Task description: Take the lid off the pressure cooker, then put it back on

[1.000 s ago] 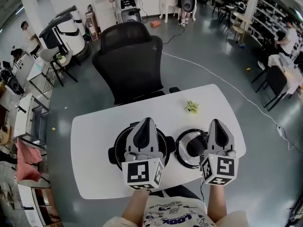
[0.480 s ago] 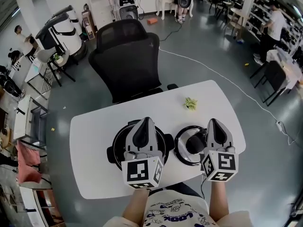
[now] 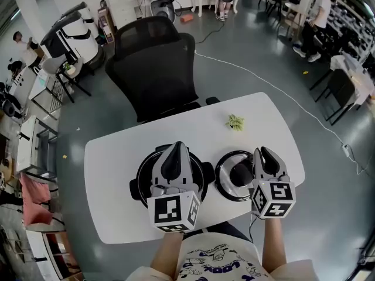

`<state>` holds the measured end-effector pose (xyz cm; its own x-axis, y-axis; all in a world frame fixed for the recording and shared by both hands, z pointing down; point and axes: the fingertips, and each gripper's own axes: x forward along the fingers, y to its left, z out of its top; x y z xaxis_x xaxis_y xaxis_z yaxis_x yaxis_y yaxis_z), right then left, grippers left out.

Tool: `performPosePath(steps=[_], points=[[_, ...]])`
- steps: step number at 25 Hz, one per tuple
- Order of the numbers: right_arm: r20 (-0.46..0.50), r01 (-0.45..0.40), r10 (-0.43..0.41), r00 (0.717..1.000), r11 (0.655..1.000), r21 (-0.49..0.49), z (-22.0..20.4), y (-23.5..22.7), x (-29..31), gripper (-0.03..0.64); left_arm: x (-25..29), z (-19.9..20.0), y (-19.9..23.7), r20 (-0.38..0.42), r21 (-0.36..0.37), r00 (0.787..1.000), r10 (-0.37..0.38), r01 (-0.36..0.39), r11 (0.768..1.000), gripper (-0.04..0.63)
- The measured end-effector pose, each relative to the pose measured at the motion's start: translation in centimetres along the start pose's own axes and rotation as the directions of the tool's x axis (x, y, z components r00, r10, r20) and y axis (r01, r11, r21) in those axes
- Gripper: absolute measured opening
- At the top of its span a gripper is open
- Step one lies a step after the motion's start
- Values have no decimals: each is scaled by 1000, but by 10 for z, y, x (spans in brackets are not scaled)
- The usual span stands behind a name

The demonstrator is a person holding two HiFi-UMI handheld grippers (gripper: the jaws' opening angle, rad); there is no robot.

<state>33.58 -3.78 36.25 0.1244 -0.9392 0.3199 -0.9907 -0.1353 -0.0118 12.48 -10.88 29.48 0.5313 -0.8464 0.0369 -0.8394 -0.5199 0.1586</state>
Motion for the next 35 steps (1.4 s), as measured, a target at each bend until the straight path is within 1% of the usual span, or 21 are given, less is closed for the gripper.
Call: performPosePath(steps=[4,7,10,16,19,21,24,30,35], points=[[-122,-47,47,991,999,1,-30,0,12,142,6,-8,-2,-16,-4,1000,1,-1,1000,14],[-202,-70,72,977,997,18,-53,-1,21,184,10,-14,-2,-28,-5,1000,2,-2,1000,14],[-270,-85,85,959,996,10,-74,-3,27,216,14,-19,-1,-38,-7,999,4,-4,1000,14],[-397,-134,125,909,991,4,-118,-4,34,251,19,-32,-1,-68,-12,998,10,-11,1000,14],[-455,-156,143,879,988,10,-141,-5,39,290,23,-41,-1,-84,-15,996,14,-15,1000,14],[-490,-168,153,858,986,14,-156,-5,41,296,25,-46,-1,-94,-17,995,18,-20,1000,14],[-534,-184,160,830,983,8,-175,-6,47,324,29,-54,0,-107,-19,994,24,-26,999,14],[-590,-215,169,789,977,-8,-202,-7,57,353,34,-65,2,-131,-23,991,35,-38,999,14],[-624,-238,182,760,971,-6,-217,-5,66,356,39,-74,6,-151,-19,987,49,-53,998,14]])
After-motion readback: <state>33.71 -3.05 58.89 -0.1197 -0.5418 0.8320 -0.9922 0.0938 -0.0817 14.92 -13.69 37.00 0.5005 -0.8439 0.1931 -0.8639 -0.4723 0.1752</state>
